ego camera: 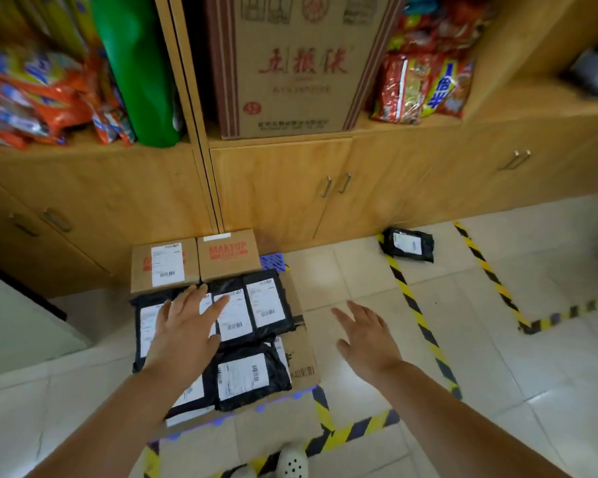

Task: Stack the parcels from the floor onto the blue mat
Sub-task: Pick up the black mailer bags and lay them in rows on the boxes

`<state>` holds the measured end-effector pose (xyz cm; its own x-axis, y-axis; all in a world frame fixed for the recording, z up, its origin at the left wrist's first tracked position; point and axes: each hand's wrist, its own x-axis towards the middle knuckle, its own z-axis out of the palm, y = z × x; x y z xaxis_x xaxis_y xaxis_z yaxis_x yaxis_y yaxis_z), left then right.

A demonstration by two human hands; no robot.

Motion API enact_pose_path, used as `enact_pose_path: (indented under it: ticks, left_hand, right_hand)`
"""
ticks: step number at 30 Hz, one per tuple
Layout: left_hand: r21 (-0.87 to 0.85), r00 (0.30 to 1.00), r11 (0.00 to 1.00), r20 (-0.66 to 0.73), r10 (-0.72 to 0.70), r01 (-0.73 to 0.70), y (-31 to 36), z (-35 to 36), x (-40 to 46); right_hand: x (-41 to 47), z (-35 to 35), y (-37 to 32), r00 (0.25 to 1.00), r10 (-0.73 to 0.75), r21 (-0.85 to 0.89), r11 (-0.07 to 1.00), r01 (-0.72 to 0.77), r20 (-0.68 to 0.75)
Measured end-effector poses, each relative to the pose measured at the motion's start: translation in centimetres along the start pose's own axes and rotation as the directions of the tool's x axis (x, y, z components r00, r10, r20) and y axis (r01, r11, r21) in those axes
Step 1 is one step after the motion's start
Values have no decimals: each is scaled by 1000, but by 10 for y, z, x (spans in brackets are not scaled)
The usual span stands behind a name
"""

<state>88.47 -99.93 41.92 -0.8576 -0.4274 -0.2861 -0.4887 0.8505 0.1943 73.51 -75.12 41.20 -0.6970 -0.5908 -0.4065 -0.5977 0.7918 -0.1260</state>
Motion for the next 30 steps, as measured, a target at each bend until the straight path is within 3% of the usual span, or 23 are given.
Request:
enact_pose_path:
  ticks: [7,14,23,30]
  left_hand:
    - [-127,991,983,-11,131,-132,81,-53,-41]
    - [-81,947,944,-5,321,-320,172,-74,-32]
    - [-95,951,951,67,301,-295,313,-77,-3]
    - [-268,966,936,58,250,-227,456,-60,26]
  right_hand:
    - [-100,-85,33,986,148,48,988,-144,-83]
    - [-154,-131,110,939,309,60,951,-303,-151]
    - [-197,-143,256,887,445,148,892,-427,-123]
    - [-193,-163,376,891,453,155,883,-442,-37]
